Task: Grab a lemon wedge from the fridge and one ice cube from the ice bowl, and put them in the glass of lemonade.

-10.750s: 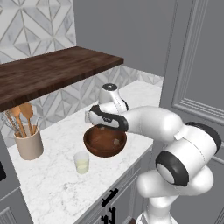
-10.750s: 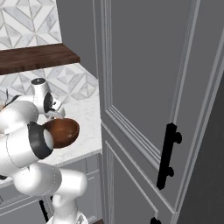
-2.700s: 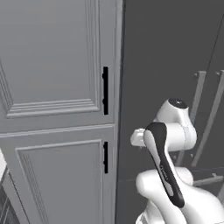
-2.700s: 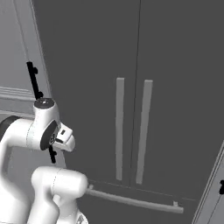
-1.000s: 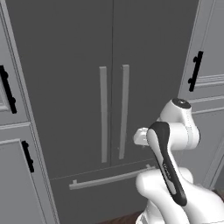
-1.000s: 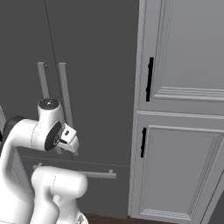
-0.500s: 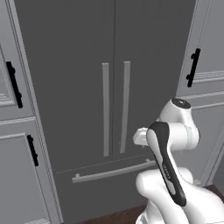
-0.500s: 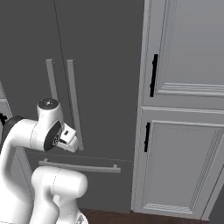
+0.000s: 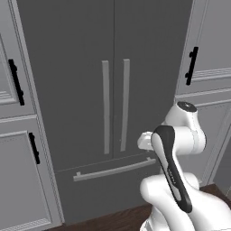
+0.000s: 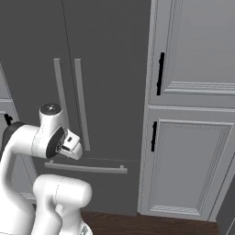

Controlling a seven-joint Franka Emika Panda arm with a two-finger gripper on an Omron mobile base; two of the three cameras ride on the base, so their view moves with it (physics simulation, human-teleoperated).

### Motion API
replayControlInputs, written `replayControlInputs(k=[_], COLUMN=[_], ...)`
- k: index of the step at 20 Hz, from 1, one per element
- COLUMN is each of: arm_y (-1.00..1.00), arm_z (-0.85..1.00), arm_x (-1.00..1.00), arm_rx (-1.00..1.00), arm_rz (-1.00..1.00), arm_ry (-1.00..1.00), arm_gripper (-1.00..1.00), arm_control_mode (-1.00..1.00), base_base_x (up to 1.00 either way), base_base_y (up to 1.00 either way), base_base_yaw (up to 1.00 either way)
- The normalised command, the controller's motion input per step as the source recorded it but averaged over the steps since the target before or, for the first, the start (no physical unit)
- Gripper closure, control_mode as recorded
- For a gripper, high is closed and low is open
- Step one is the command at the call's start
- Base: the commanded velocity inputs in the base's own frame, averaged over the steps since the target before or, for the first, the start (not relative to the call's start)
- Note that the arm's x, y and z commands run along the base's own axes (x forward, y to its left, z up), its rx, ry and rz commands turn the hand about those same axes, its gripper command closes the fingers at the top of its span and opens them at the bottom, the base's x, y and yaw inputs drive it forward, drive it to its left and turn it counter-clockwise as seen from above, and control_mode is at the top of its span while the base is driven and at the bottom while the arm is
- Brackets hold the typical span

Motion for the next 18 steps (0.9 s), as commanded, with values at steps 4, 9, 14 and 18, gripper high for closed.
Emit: replayControlInputs(k=[4, 9, 14, 18], arm_y=[0.00, 0.00, 0.01, 0.14], arm_z=[0.00, 0.00, 0.02, 0.39], arm_x=[0.00, 0.00, 0.40, 0.93], arm_rx=[0.00, 0.00, 0.00, 0.00], arm_rz=[0.00, 0.00, 0.00, -0.08], arm_ry=[0.00, 0.00, -0.01, -0.13], arm_gripper=[-1.00, -1.00, -1.00, -1.00], arm_control_mode=[1.00, 1.00, -1.00, -1.00], base_base_x=[0.00, 0.00, 0.00, 0.00], base_base_y=[0.31, 0.00, 0.00, 0.00], base_base_yaw=[0.00, 0.00, 0.00, 0.00])
